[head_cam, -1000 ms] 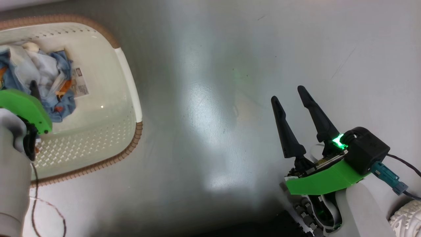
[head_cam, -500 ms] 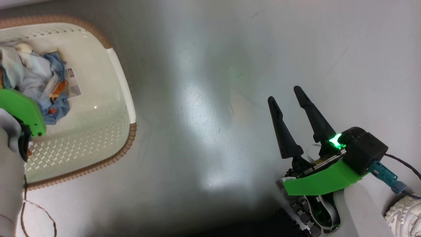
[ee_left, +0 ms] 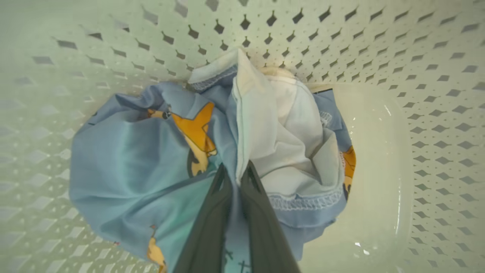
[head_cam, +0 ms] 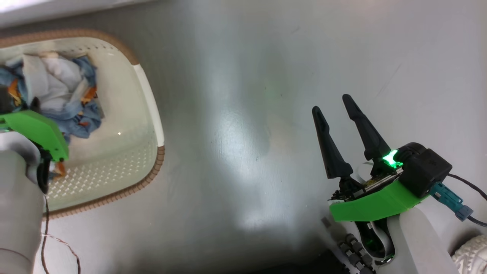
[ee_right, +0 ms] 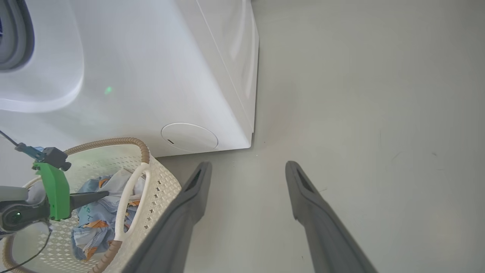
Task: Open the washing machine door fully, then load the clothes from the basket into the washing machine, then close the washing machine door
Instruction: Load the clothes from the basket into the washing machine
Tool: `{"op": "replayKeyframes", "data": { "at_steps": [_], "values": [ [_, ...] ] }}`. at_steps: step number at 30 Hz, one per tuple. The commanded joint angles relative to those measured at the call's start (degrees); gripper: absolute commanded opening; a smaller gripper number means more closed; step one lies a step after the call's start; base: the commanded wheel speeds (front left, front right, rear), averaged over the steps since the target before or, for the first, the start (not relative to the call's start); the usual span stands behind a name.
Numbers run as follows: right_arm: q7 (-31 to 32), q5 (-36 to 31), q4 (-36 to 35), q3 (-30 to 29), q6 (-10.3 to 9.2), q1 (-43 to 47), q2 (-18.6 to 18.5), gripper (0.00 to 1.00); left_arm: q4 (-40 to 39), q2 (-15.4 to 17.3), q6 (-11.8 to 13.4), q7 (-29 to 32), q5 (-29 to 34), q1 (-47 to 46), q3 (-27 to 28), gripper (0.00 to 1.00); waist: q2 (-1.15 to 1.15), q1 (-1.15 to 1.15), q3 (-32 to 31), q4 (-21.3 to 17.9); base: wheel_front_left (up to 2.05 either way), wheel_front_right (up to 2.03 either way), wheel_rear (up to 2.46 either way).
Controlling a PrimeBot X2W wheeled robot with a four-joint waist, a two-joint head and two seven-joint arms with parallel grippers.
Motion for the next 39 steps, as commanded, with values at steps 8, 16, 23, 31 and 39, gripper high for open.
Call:
{"op": "replayKeyframes", "data": {
  "at_steps": [8, 16, 23, 31, 39],
  "values": [
    [-0.3, -0.5, -0.1, 0.4, 0.09, 1.4, 0.1, 1.00, -1.0, 0.9, -2.5, -6.0, -1.6, 4.3, 0.7, 0.00, 0.00, 0.00, -5.4, 1.5, 0.00, 0.00, 0.00],
    [-0.3, -1.4, 0.8, -0.4, 0.09, 1.9, 0.1, 1.00, -5.2, -0.4, -4.2, -8.3, -2.5, 8.5, 0.8, 0.00, 0.00, 0.00, -11.1, 3.0, 0.00, 0.00, 0.00],
    [-0.3, -2.2, 1.8, -1.1, 0.09, 3.0, 0.1, 1.00, -15.6, -0.6, -4.3, -8.4, -2.6, 15.3, 3.7, 0.00, 0.00, 0.00, -16.2, 4.4, 0.00, 0.00, 0.00],
    [-0.3, -2.8, 2.6, -1.2, 0.09, 3.9, 0.1, 1.00, -23.9, -2.0, -4.2, -8.4, -1.1, 21.9, 6.8, 0.00, 0.00, 0.00, -21.2, 5.5, 0.00, 0.00, 0.00],
    [-0.3, -3.7, 4.0, -1.7, 0.09, 5.9, 0.1, 1.00, -34.1, -4.3, -4.4, -8.4, 1.4, 29.9, 10.8, 0.00, 0.00, 0.00, -28.0, 6.6, 0.00, 0.00, 0.00]
  ]
}}
